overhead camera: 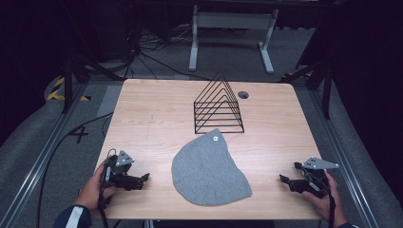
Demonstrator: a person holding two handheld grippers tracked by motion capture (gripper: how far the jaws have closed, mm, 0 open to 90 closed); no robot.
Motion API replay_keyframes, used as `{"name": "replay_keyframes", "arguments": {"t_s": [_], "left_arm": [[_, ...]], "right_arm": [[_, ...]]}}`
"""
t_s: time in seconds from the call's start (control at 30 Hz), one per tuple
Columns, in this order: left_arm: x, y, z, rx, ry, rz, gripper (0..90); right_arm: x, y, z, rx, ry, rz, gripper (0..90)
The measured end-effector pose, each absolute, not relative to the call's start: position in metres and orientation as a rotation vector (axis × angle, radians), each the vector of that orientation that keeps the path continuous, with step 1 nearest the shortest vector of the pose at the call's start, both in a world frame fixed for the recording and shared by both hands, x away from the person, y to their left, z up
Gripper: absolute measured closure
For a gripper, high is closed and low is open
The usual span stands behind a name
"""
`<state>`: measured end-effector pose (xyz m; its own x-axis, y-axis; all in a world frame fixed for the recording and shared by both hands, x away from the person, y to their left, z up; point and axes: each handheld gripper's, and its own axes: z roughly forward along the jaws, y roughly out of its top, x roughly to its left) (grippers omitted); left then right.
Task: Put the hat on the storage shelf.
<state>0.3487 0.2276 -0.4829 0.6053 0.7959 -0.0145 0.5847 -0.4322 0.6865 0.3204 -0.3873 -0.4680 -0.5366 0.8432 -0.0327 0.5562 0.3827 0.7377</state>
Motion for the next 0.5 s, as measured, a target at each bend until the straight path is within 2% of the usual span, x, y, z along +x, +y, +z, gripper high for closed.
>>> {"name": "replay_keyframes", "arguments": {"t_s": [0.33,0.5], "left_arm": [[0.3504,0.2250,-0.4832,2.166,1.076,0.407,0.1],[0.3480,0.2285,-0.4827,2.212,0.975,0.386,0.4]], "right_arm": [[0.3223,-0.3861,-0.4680,1.205,2.249,0.965,14.5],[0.3254,-0.3851,-0.4678,1.191,2.269,0.959,12.7]]}}
